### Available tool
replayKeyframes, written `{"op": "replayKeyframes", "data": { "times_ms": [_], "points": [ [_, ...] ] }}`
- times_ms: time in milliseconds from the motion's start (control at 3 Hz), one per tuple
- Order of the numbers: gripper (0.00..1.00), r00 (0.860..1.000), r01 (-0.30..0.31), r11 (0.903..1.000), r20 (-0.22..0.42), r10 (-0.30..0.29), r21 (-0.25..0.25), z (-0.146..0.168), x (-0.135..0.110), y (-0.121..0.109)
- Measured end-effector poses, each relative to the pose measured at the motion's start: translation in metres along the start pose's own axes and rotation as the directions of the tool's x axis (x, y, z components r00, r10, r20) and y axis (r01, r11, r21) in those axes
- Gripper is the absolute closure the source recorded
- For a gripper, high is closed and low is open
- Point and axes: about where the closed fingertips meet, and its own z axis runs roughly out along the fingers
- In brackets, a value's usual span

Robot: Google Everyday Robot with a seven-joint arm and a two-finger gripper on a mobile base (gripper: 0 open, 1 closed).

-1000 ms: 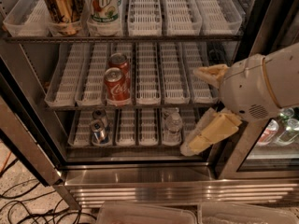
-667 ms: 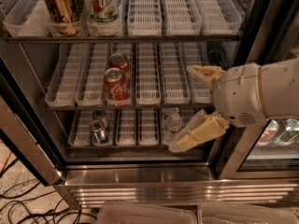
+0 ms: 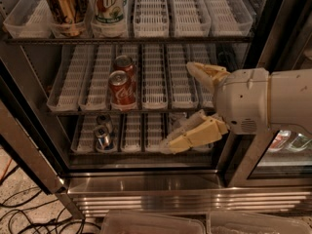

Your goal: Pick 7up can from top shelf of fridge

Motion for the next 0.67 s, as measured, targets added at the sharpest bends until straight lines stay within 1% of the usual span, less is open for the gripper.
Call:
{"op": "replayKeyframes", "data": {
  "times_ms": [333, 667],
  "points": [
    [0.0, 0.998, -0.036, 0.9983, 0.047, 0.034, 0.046, 0.006, 0.011, -0.001],
    [0.0, 0.988, -0.07, 0.9871, 0.143, 0.049, 0.144, 0.016, 0.003, -0.001]
  ]
}}
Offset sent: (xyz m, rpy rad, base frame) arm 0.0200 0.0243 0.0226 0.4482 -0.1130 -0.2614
